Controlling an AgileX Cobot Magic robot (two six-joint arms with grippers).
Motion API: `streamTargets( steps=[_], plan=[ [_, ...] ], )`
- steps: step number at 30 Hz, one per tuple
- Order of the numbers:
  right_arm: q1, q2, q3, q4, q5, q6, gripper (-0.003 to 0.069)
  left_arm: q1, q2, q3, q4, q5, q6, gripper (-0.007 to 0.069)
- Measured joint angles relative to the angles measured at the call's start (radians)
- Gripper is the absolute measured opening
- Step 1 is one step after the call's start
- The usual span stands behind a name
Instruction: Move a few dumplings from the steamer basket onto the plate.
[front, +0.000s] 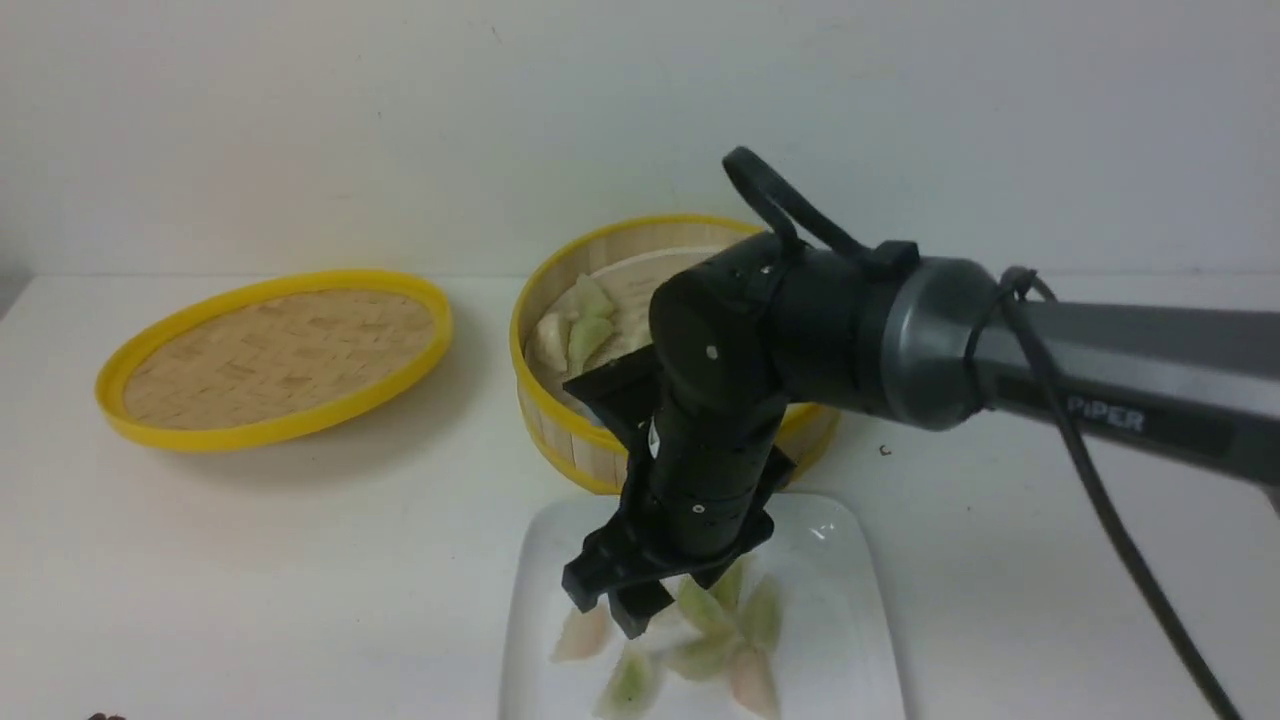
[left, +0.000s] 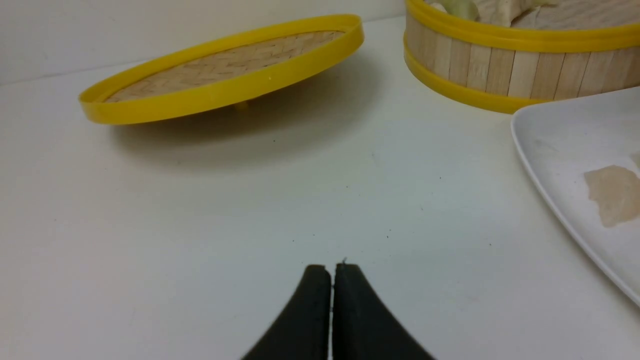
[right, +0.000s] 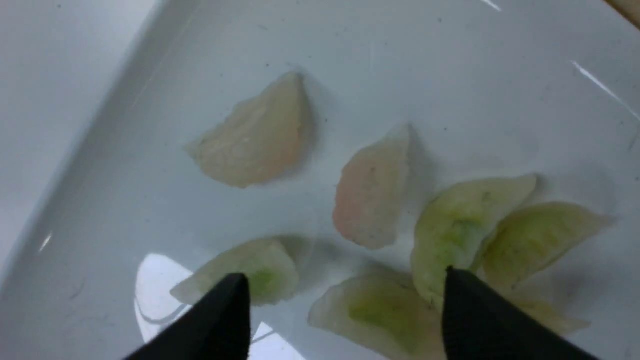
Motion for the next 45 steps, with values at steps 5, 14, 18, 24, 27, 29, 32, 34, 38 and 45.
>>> streamTargets(
  steps=[5,14,18,24,27,29,32,34,38,45],
  plan=[
    [0.000,-0.060,-0.062,-0.093,0.086,0.004,0.0511,0.000,0.000,0.000,0.000,0.000,0.000,-0.0010],
    [0.001,-0.595,0.120,-0.262,0.061,0.188,0.0022,0.000,0.000,0.000,0.000,0.000,0.000,-0.0010],
    [0.001,-0.894,0.324,-0.328,-0.099,0.246,-0.0010,0.000,0.000,0.000,0.000,0.000,0.000,-0.0010],
    [0.001,-1.551,0.848,-0.398,-0.523,0.283,-0.0015,0.000,0.000,0.000,0.000,0.000,0.000,-0.0010],
    [0.001,-1.718,0.945,-0.419,-0.591,0.335,-0.0015,0.000,0.000,0.000,0.000,0.000,0.000,-0.0010],
    [0.001,-1.889,1.035,-0.480,-0.602,0.422,-0.0015,0.000,0.000,0.000,0.000,0.000,0.000,-0.0010],
    [0.001,-2.025,1.125,-0.592,-0.604,0.494,-0.0015,0.000,0.000,0.000,0.000,0.000,0.000,-0.0010],
    [0.001,-2.041,1.144,-0.627,-0.611,0.515,-0.0015,0.001,0.000,0.000,-0.001,0.000,0.000,-0.0010],
    [0.001,-2.041,1.170,-0.630,-0.623,0.556,-0.0015,0.001,0.000,0.000,-0.003,0.000,0.000,-0.0010],
    [0.001,-2.041,1.181,-0.592,-0.638,0.576,-0.0015,0.001,0.000,0.000,-0.004,0.000,0.000,-0.0010]
  ],
)
